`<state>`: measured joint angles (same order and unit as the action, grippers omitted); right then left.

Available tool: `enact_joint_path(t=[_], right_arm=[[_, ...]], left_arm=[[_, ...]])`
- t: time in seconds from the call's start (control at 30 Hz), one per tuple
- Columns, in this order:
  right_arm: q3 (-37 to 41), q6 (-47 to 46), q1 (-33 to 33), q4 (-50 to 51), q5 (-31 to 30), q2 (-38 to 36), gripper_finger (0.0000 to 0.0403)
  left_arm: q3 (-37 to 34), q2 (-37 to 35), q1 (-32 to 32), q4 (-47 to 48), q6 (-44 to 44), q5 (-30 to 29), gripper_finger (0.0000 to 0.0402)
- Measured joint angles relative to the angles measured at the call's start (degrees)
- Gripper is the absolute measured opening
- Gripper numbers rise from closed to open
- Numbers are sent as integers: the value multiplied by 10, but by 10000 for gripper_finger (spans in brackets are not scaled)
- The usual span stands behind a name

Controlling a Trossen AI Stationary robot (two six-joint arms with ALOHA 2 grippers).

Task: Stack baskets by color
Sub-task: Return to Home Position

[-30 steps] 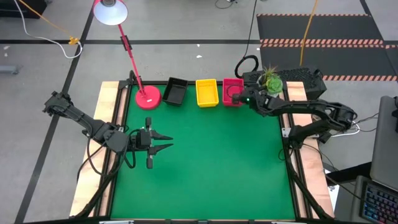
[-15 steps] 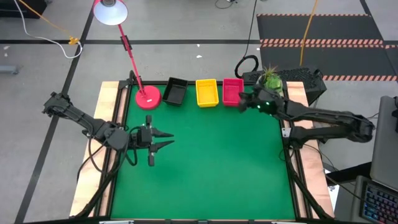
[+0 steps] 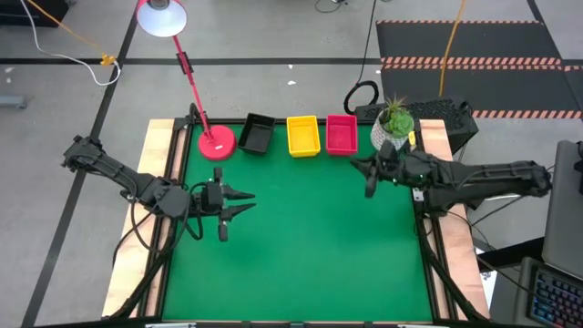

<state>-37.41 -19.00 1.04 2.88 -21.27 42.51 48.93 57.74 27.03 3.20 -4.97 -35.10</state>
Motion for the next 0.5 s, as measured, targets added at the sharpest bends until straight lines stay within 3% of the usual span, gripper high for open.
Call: enact_joint_path(t=[0.2,0.5], right_arm=[[0,63,-96,-26,-29,10,0],[0,131,-190,-84,-29,15,0]], left_arm=[[0,0,0,0,-3,0,93],[0,0,0,0,-3,0,93]])
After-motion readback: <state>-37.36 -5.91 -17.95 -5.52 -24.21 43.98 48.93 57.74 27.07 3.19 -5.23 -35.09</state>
